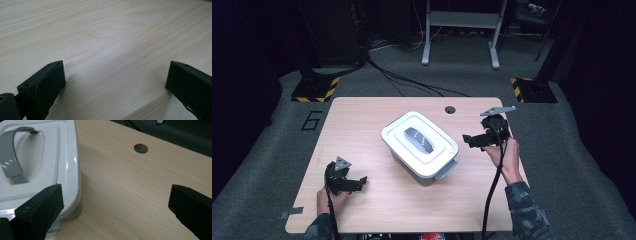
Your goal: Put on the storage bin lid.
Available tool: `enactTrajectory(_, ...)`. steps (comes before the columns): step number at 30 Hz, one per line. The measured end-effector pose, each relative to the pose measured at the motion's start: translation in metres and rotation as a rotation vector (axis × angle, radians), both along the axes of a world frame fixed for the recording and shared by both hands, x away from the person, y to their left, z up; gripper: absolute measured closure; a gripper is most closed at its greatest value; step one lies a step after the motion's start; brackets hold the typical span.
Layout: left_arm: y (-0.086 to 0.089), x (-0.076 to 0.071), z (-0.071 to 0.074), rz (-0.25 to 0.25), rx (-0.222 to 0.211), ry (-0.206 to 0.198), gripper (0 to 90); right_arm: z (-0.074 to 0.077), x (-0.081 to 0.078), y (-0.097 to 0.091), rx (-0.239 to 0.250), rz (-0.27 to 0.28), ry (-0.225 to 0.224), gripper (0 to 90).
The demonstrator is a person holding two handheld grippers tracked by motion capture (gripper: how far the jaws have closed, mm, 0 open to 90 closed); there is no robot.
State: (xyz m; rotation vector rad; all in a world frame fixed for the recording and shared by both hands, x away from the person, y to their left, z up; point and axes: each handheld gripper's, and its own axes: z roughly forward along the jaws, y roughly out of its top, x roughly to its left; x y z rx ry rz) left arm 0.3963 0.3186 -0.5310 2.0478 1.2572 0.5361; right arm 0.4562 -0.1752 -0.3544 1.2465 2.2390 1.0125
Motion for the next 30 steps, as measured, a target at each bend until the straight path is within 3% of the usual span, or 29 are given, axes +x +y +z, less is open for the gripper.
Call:
enactTrajectory(10, 0.0, 0.0, 0.0, 0.0, 0.001, 0.0, 2.1, -0.044, -0.005, -0.036, 0.012, -0.065, 0.051, 0.0)
enactTrajectory(14, 0.0, 0.0, 0.0, 0.0, 0.001, 0.0, 2.1, -0.073, -0.009, -0.049, 0.018, -0.096, 0.096, 0.0)
enactTrajectory(26, 0.0, 0.0, 0.0, 0.0, 0.0, 0.0, 2.2, -0.143, -0.026, -0.062, -0.007, -0.149, 0.169, 0.0)
enactTrajectory(30, 0.0, 0.0, 0.0, 0.0, 0.0, 0.0, 2.1, -0.154, -0.032, -0.064, -0.027, -0.169, 0.152, 0.0)
